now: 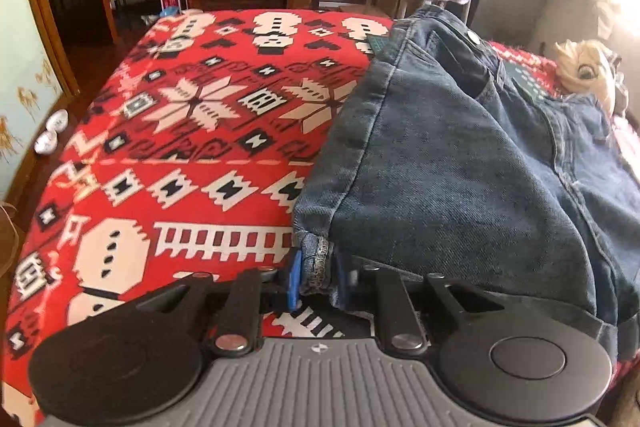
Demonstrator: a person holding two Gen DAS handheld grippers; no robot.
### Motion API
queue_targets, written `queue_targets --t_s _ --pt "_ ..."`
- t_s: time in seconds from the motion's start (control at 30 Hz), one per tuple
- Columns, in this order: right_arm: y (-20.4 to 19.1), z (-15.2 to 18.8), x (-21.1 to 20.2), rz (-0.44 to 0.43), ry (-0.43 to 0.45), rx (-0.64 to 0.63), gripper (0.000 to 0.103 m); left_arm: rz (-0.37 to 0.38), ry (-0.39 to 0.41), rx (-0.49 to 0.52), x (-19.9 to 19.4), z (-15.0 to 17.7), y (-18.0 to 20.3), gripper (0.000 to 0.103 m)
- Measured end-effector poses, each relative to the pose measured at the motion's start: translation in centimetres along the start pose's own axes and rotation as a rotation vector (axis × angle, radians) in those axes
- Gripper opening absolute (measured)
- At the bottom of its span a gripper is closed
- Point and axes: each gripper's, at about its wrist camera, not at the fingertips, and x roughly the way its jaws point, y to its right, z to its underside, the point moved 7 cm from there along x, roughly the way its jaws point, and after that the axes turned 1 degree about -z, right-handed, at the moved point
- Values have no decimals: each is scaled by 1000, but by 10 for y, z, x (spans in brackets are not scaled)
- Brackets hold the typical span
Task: Fold clothes
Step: 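Lift the shorts edge with both tools to fold it over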
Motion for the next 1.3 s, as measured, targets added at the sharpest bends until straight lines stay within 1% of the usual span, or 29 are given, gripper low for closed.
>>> queue_targets --t_s 0.03,0.17,0.23,0.37,0.47,0.63,0.7,0.87,1.03,1.07,1.1,1.2,1.27,1.3 --pt "0 0 0 -2 -1 0 30 2 10 -7 -4 -1 1 14" --pt "-4 0 -1 -8 0 -20 30 62 74 -95 -40 -13 -9 13" --pt "-10 2 -2 -31 -3 -55 30 77 95 -107 -55 -20 -10 13" --pt "-39 5 -4 -87 -4 -150 30 100 139 -109 -84 -34 -6 13" --pt "-80 16 -6 -199 -37 -212 30 95 169 -99 -94 -44 -4 12" --pt "-147 34 -11 -387 -93 -313 30 125 180 -175 -103 -51 -13 12" --pt "-174 46 -12 -443 -107 -368 30 144 181 -203 -107 -54 -14 12" --pt "-199 73 -3 -406 -163 -481 31 138 188 -187 -108 -60 -8 12" --pt "-224 100 6 -365 -219 -592 33 158 206 -208 -109 -68 -10 12" --pt "-229 105 8 -357 -230 -614 34 161 207 -213 -109 -70 -10 12" --pt "-229 108 11 -322 -225 -632 40 164 206 -216 -109 -71 -10 12" --pt "-234 116 18 -283 -232 -645 41 175 207 -223 -109 -75 -11 12" --pt "-239 122 21 -260 -227 -680 41 182 208 -228 -109 -77 -12 12" --pt "-237 120 22 -256 -215 -676 41 184 209 -231 -109 -77 -12 12"
